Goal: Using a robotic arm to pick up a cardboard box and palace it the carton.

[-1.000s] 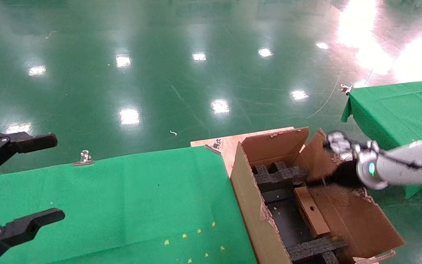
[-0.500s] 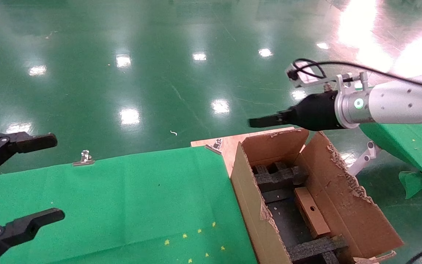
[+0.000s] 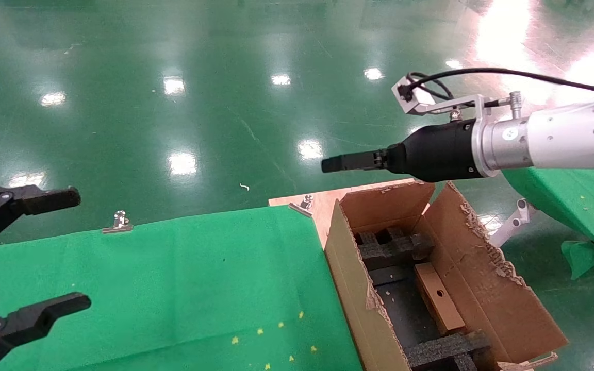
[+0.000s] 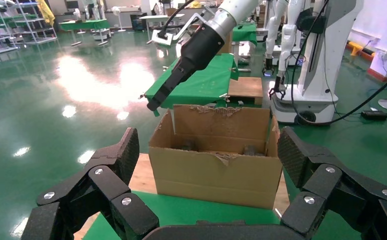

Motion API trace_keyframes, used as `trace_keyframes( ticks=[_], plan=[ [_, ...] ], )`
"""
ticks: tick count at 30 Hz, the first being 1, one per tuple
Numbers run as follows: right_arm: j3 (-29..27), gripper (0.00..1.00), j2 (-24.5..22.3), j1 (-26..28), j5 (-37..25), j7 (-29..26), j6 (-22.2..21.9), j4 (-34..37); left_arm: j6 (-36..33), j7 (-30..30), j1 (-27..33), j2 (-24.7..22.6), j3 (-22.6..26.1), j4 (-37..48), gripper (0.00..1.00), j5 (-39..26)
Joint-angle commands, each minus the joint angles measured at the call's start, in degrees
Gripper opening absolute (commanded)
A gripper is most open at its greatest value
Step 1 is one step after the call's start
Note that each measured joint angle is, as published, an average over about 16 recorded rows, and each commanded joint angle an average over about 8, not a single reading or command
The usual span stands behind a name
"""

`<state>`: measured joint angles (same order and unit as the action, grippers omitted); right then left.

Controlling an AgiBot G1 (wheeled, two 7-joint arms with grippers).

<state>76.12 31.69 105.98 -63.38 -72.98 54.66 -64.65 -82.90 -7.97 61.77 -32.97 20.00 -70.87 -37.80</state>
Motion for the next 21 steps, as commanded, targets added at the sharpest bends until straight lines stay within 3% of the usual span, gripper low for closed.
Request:
trace_keyframes(
  ticks=[1, 21],
  plan=[
    [-0.65, 1.00, 0.04, -0.52, 0.16, 0.69, 0.34, -0.10, 0.00, 0.00, 0.00, 0.00, 0.00, 0.00, 1.00, 0.00],
    [-21.55, 1.00, 1.20, -15.95, 7.67, 22.33, 11.13, -3.21, 0.00, 0.00, 0.00, 0.00, 0.00, 0.00, 1.00, 0.00]
  ],
)
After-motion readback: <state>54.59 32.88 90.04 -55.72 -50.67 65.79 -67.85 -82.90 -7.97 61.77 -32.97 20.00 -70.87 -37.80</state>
